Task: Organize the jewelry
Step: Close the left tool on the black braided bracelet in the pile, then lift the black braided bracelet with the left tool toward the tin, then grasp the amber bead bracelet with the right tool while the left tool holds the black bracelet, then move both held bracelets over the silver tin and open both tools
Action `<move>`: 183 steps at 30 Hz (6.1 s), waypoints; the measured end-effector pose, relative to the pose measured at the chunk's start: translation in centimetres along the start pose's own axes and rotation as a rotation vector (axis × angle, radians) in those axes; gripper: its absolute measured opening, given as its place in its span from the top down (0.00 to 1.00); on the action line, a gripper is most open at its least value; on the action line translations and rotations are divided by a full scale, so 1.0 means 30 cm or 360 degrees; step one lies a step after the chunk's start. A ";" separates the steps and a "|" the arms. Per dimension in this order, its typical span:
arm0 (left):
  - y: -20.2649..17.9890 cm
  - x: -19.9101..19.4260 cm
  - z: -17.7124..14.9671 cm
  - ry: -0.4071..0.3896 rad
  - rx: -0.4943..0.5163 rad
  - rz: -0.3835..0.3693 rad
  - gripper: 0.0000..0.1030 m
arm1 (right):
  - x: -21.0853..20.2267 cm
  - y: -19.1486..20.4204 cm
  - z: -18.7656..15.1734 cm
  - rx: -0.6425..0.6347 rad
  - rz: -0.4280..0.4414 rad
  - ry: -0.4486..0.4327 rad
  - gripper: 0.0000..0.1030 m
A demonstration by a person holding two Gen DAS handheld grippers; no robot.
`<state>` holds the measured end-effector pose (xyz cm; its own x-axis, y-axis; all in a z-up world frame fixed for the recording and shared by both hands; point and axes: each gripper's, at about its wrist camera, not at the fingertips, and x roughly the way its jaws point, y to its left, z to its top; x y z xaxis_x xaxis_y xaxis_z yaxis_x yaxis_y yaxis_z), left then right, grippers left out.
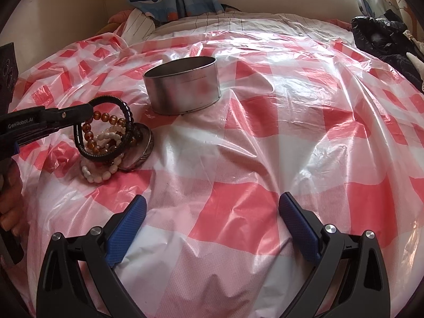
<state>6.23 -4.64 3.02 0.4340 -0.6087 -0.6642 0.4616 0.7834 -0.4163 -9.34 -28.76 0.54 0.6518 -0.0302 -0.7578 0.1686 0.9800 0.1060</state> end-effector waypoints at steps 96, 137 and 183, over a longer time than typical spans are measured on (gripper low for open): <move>0.111 0.079 0.068 0.0081 -0.0021 0.0398 0.91 | 0.196 0.275 0.265 -0.0330 0.0429 0.0082 0.88; -0.036 0.028 0.073 0.0022 0.0038 -0.0004 0.93 | -0.101 -0.045 0.150 0.0133 0.0606 -0.0240 0.88; -0.089 0.114 -0.027 0.0207 0.0227 0.0193 0.60 | 0.072 -0.129 0.173 0.0264 0.0313 0.0024 0.56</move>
<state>5.85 -8.70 1.35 0.3937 -0.4823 -0.7825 0.5208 0.8185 -0.2425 -4.75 -33.64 1.83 0.6732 0.1620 -0.7215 0.1595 0.9209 0.3557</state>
